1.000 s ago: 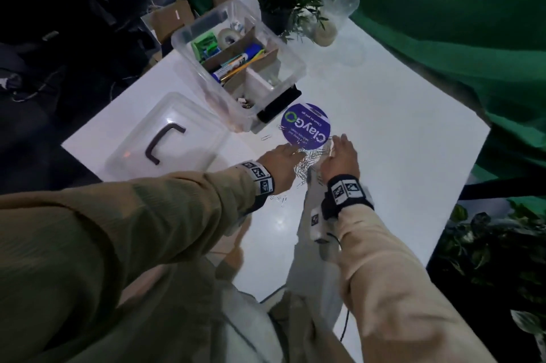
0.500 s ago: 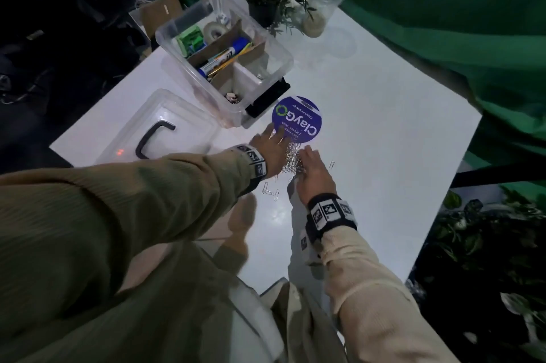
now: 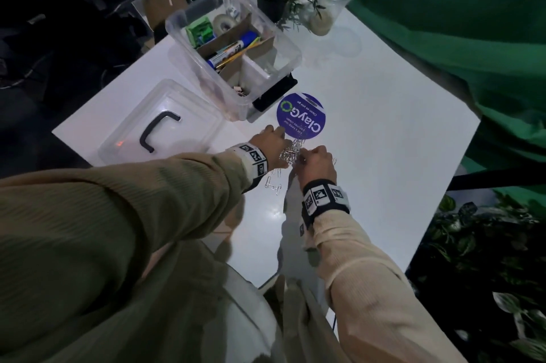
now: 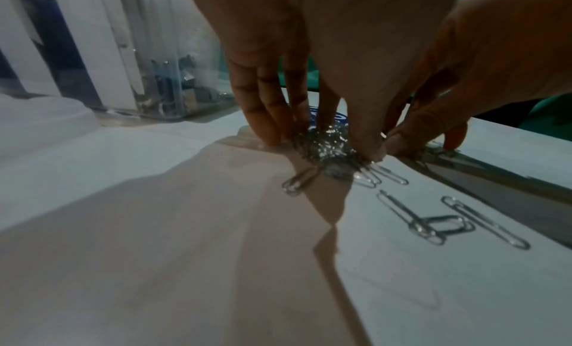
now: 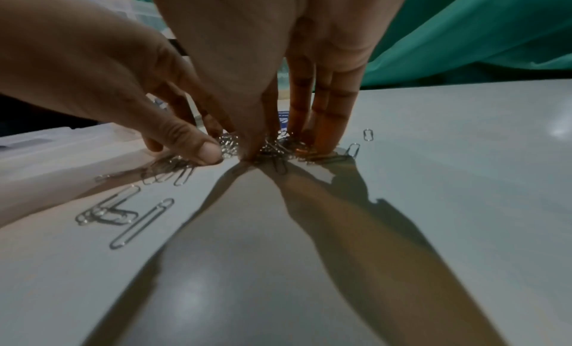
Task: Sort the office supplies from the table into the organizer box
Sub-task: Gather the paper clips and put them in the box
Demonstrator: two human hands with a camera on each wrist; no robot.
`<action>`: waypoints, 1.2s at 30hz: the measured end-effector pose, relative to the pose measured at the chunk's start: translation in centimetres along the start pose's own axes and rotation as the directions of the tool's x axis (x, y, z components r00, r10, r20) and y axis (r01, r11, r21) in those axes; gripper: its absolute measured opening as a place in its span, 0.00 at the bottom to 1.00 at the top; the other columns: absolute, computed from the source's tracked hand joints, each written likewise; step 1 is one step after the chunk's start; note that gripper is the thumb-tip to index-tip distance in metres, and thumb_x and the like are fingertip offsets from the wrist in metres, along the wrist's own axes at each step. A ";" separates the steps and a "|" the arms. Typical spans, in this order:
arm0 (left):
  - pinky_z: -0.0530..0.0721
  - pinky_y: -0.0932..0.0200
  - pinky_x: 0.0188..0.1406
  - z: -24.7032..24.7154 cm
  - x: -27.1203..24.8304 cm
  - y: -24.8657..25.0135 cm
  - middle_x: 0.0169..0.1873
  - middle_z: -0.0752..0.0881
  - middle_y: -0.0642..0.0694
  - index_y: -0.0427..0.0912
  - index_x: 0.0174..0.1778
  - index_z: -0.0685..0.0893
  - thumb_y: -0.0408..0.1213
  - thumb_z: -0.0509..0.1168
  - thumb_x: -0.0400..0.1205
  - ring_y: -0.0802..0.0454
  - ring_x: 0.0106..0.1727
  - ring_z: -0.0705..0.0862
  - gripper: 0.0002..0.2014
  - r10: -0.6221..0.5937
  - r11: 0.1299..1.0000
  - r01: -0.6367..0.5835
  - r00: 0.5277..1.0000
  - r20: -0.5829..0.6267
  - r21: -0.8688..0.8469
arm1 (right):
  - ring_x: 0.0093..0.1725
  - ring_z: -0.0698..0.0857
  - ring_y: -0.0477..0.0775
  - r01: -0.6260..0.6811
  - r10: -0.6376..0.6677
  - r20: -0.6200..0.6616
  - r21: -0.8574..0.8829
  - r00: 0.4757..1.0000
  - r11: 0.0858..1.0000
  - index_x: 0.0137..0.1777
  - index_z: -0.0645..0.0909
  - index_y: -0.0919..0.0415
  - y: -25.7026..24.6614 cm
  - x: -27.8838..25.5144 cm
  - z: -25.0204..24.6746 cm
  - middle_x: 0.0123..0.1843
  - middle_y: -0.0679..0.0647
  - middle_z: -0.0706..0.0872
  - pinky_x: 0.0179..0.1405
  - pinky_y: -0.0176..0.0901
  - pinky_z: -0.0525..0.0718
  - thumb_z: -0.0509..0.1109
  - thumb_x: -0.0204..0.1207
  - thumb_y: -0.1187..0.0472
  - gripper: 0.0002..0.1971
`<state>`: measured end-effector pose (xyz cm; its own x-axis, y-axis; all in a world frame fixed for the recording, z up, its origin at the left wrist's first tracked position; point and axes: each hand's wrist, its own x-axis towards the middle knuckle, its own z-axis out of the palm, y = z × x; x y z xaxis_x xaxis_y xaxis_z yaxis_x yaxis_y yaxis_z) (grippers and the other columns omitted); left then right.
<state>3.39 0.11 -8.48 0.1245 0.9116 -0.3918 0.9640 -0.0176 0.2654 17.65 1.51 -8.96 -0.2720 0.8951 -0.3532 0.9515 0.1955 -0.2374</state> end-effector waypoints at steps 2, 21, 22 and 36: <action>0.79 0.47 0.53 0.3 0.1 0.1 0.63 0.76 0.40 0.44 0.69 0.79 0.48 0.66 0.80 0.40 0.64 0.74 0.22 0.022 1.000 -0.022 0.999 0.023 -0.022 | 0.60 0.77 0.66 0.002 -0.002 -0.001 0.015 1.000 1.000 0.58 0.85 0.61 -0.1 0.1 -0.1 0.58 0.64 0.77 0.42 0.48 0.75 0.62 0.80 0.63 0.12; 0.78 0.54 0.58 -2.2 -1.3 -0.8 0.58 0.86 0.40 0.45 0.61 0.86 0.36 0.61 0.83 0.42 0.59 0.82 0.13 -0.109 0.920 0.023 0.974 -0.198 -0.391 | 0.47 0.85 0.66 -0.105 0.131 -0.077 0.274 0.988 0.956 0.47 0.89 0.65 -1.2 -1.1 -2.9 0.46 0.67 0.88 0.42 0.41 0.78 0.65 0.77 0.65 0.11; 0.79 0.56 0.58 -2.7 -1.7 -0.9 0.57 0.87 0.41 0.45 0.59 0.87 0.36 0.63 0.82 0.44 0.58 0.83 0.12 -0.117 0.906 0.007 0.965 -0.233 -0.423 | 0.47 0.85 0.65 -0.117 0.147 -0.076 0.306 0.986 0.945 0.48 0.89 0.65 -1.3 -1.3 -3.3 0.46 0.66 0.89 0.43 0.38 0.77 0.65 0.77 0.65 0.10; 0.80 0.62 0.56 -16.5 2.0 -5.9 0.51 0.90 0.44 0.44 0.52 0.90 0.34 0.66 0.79 0.46 0.55 0.87 0.10 -0.225 0.844 -0.007 0.903 -0.366 -0.536 | 0.31 0.87 0.50 -0.201 0.369 -0.018 0.812 0.929 0.548 0.47 0.90 0.61 -6.5 3.0 -11.4 0.37 0.56 0.90 0.44 0.40 0.89 0.77 0.70 0.65 0.07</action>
<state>-5.91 8.85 3.74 -0.1900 0.9775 -0.0914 0.6868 0.1988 0.6992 12.33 7.50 1.83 0.1004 0.9112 -0.3996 0.4594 -0.3987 -0.7937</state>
